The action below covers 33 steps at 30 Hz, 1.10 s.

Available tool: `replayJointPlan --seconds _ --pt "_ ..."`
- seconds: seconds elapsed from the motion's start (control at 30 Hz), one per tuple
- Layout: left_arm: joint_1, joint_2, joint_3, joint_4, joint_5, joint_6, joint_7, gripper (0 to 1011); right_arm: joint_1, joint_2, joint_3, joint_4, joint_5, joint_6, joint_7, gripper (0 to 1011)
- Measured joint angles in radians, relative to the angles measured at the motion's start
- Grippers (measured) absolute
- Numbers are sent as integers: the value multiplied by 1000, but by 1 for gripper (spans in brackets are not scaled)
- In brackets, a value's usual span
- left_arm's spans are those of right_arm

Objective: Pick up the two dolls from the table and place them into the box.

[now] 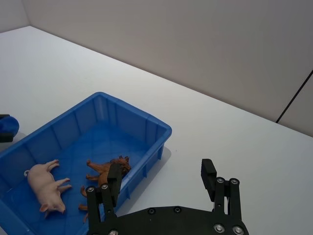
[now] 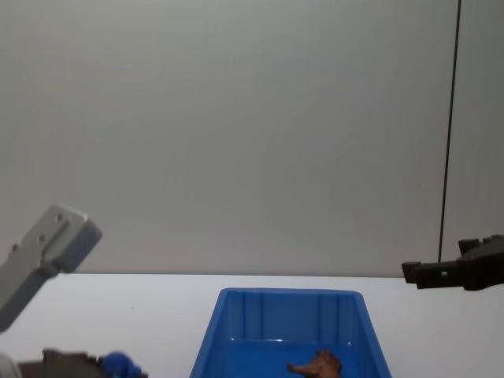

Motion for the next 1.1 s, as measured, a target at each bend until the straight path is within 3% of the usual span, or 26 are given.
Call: replayJointPlan --seconds 0.47,0.8,1.1 --pt "-38 -11 -9 -78 49 -38 -4 423 0 0 0 0 0 0 0 1001" --pt "-91 -60 8 -92 82 -87 -37 360 0 0 0 0 0 0 0 1001" --pt "-122 -102 32 -81 100 -144 -69 636 0 0 0 0 0 0 0 1001"
